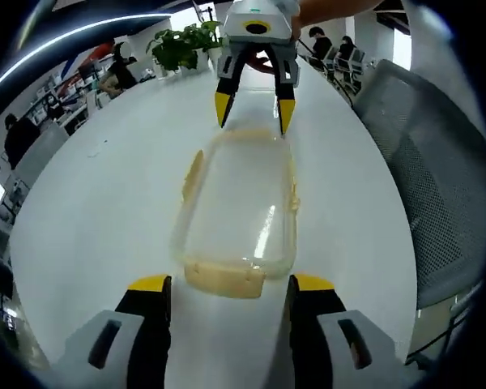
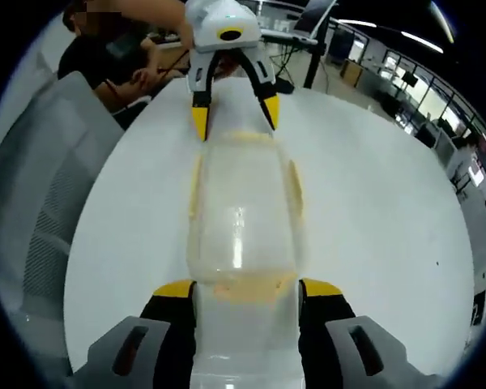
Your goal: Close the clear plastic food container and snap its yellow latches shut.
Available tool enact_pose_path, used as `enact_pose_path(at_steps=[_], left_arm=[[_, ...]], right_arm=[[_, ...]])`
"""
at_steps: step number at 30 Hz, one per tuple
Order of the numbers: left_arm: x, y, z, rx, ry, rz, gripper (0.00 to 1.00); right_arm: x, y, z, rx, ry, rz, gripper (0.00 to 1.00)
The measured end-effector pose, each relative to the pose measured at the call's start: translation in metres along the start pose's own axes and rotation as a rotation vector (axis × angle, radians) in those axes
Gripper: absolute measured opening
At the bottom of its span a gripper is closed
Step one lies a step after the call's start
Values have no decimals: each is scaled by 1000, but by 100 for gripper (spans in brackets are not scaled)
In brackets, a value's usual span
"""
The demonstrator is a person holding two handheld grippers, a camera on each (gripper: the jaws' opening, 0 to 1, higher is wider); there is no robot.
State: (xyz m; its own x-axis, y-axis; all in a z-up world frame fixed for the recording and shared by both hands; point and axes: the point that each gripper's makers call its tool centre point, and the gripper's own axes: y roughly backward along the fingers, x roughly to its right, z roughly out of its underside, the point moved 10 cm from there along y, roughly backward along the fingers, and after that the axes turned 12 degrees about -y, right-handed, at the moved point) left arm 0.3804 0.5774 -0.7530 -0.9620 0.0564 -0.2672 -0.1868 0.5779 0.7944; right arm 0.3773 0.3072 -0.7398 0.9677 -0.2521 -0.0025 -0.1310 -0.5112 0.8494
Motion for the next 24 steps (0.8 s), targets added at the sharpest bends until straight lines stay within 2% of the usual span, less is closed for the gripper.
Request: enact_pose_path(at_steps=[7,16,21,24], left_arm=[[-8,0,-2,-36,-47,25,58],[-13,-3,-2,-46,-53,76,55],[-13,-6,0,-32,-47,140,42],[-14,-7,1,-31,-25,148,41]], right_arm=[[2,-6,2,-45,1,-22,49],[5,-11,2,-68,-13,-38,47],[6,-13,2,-76,-19,-49,46],[7,-14,3,-84,-19,-57,45]])
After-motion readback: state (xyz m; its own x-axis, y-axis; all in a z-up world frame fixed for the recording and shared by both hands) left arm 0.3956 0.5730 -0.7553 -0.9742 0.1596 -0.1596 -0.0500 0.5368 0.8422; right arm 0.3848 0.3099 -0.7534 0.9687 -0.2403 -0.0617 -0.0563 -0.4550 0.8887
